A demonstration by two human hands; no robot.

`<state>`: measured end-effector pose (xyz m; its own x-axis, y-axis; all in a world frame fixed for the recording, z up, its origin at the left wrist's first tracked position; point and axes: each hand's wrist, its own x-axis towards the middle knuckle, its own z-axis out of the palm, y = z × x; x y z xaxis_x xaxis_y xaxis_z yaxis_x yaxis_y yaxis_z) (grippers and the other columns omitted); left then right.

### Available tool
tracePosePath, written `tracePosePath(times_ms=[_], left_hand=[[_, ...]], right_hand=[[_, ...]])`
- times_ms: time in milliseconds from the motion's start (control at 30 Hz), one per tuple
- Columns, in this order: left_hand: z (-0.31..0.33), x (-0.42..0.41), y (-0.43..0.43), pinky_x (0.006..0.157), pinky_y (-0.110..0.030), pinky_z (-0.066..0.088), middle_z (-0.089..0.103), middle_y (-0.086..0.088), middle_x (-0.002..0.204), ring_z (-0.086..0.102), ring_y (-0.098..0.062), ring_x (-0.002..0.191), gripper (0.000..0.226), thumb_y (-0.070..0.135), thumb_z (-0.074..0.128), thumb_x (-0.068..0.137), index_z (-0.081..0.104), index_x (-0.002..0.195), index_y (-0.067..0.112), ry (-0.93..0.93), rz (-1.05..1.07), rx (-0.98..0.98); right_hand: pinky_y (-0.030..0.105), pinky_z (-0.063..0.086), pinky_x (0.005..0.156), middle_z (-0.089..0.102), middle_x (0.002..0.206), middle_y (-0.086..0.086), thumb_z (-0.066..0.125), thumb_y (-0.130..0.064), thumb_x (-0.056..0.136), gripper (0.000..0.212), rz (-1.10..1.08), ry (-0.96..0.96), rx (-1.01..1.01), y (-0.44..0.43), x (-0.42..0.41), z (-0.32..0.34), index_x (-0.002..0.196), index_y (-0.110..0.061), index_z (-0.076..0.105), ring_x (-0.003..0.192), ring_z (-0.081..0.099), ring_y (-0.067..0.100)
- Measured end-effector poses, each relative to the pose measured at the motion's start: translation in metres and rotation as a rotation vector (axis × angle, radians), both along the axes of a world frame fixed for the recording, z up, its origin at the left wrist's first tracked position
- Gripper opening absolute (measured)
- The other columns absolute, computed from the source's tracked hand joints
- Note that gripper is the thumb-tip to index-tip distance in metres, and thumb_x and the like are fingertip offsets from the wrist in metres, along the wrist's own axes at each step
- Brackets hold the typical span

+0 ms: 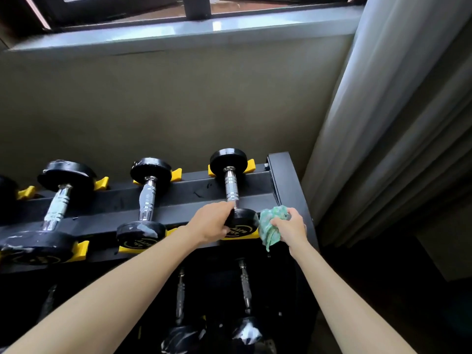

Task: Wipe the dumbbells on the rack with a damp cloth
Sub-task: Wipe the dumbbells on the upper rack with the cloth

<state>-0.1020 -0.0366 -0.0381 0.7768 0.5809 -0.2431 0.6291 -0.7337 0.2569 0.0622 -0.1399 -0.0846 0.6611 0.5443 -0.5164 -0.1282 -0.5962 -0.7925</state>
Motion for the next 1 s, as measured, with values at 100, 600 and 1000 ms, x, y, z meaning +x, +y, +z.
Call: tracePosePath(times_ms=[100,600,1000], left_hand=[[0.000,-0.018,0.005,0.073,-0.031,0.040,0.062,-0.005,0.107,0.058,-0.027,0.097,0.031,0.009,0.061,0.077,0.043,0.101,0.015,-0.061,0.067,-0.078],[0.004,-0.011,0.003,0.050,-0.013,0.029,0.050,0.008,0.081,0.045,-0.014,0.075,0.021,0.007,0.061,0.076,0.050,0.092,0.016,-0.180,0.111,-0.109],[-0.005,-0.031,0.008,0.087,-0.021,0.045,0.057,-0.009,0.119,0.054,-0.018,0.112,0.050,-0.020,0.051,0.077,0.045,0.116,0.009,-0.518,0.580,-0.770]], right_hand=[[0.027,0.045,0.069,0.056,0.109,0.011,0.057,-0.012,0.086,0.026,0.052,-0.102,-0.043,0.008,-0.006,0.000,0.111,-0.011,0.052,0.090,0.049,0.021],[0.033,0.055,0.078,0.066,0.102,0.008,0.059,-0.016,0.084,0.034,0.066,-0.112,0.115,0.017,-0.015,0.014,0.118,-0.018,0.061,0.095,0.063,0.023],[0.011,0.033,0.063,0.051,0.103,0.009,0.057,-0.014,0.088,0.033,0.384,-0.572,0.281,0.037,-0.061,0.042,0.120,-0.013,0.060,0.087,0.046,0.012]])
